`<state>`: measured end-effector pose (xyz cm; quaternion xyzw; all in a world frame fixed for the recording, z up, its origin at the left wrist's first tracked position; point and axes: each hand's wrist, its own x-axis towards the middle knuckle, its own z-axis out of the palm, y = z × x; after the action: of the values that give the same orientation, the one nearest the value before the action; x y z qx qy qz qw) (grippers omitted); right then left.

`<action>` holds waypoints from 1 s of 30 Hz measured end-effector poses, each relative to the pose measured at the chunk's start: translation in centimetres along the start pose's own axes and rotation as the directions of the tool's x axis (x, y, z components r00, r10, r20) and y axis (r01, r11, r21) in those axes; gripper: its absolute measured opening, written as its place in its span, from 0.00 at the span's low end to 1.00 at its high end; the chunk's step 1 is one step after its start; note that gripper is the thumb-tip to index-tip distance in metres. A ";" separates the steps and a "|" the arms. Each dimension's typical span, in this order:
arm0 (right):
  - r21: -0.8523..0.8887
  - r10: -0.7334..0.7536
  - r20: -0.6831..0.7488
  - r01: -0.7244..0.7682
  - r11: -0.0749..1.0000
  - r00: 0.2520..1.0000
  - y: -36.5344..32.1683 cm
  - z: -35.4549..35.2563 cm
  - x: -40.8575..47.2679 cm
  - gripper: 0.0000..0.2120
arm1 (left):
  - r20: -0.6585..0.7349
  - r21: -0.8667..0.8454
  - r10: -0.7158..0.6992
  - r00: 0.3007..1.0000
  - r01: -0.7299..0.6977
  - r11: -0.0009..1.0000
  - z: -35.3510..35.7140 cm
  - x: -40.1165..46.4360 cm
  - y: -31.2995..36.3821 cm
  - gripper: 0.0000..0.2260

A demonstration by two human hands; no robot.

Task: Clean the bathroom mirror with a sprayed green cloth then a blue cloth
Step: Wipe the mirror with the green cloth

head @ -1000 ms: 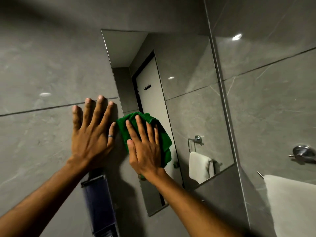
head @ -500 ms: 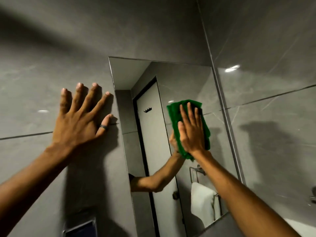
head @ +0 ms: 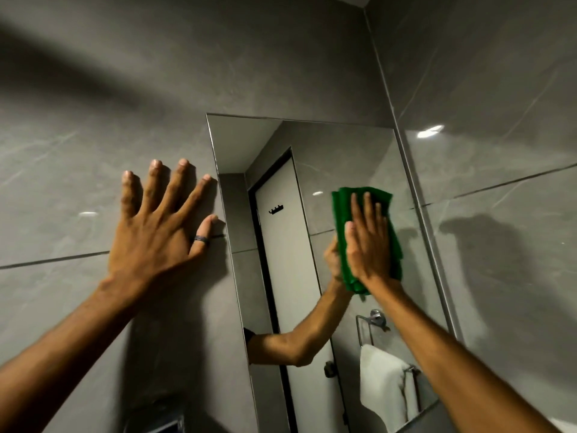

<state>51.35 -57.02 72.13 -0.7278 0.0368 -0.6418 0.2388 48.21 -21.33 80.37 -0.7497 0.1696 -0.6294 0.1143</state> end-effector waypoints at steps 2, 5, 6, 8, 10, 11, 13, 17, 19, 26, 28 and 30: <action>-0.005 -0.117 0.019 0.117 0.993 0.993 -5.2 1.0 -1.3 0.28 | 0.004 -0.002 -0.003 1.000 0.003 1.000 -0.1 -0.1 0.1 0.34; 0.043 -0.257 0.035 0.256 0.966 0.966 -12.9 2.3 -1.7 0.29 | 0.000 -0.012 -0.008 1.000 0.008 1.000 -0.3 -0.1 0.4 0.34; 0.060 -0.292 0.042 0.290 0.955 0.955 -15.4 2.7 -1.2 0.29 | -0.004 -0.013 -0.015 1.000 0.015 1.000 -0.3 -0.2 0.4 0.34; 0.074 -0.352 0.041 0.349 0.934 0.935 -19.5 3.2 0.5 0.27 | -0.021 -0.017 -0.023 1.000 0.023 1.000 -0.2 -0.2 0.6 0.35; 0.055 -0.416 0.053 0.414 0.909 0.908 -21.9 3.2 3.0 0.27 | -0.031 -0.022 -0.029 0.999 0.029 0.999 -0.1 -0.4 0.6 0.36; 0.048 -0.442 0.064 0.440 0.897 0.895 -22.2 3.2 4.2 0.27 | -0.026 -0.024 -0.037 0.999 0.036 0.999 -0.1 -0.5 0.7 0.37; 0.050 -0.467 0.079 0.464 0.884 0.881 -21.4 2.9 6.5 0.26 | -0.017 -0.038 -0.058 0.998 0.057 0.998 -0.1 -0.8 0.9 0.36; 0.049 -0.368 0.048 0.365 0.930 0.929 -16.8 1.6 10.7 0.26 | -0.018 -0.077 -0.081 0.997 0.079 0.994 0.0 -1.3 1.9 0.35; 0.048 -0.288 0.029 0.287 0.957 0.957 -13.7 0.9 12.4 0.27 | -0.026 -0.069 -0.090 0.996 0.088 0.994 0.2 -1.5 2.2 0.35; 0.007 0.021 -0.024 -0.021 1.000 0.999 -0.1 -1.6 16.8 0.32 | -0.086 0.002 -0.094 0.992 0.094 0.996 1.2 -1.3 2.3 0.34; 0.023 0.143 -0.066 -0.142 0.990 0.988 4.0 -2.5 16.6 0.31 | -0.091 0.021 -0.094 0.991 0.096 0.995 1.5 -1.2 2.3 0.34; 0.063 0.219 -0.075 -0.214 0.975 0.973 6.4 -2.8 15.2 0.30 | -0.100 0.033 -0.091 0.991 0.095 0.995 1.7 -1.2 2.2 0.34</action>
<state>52.93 -68.99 83.69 -0.6860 0.1082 -0.6418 0.3254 49.45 -22.91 78.16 -0.7227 0.1280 -0.6732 0.0907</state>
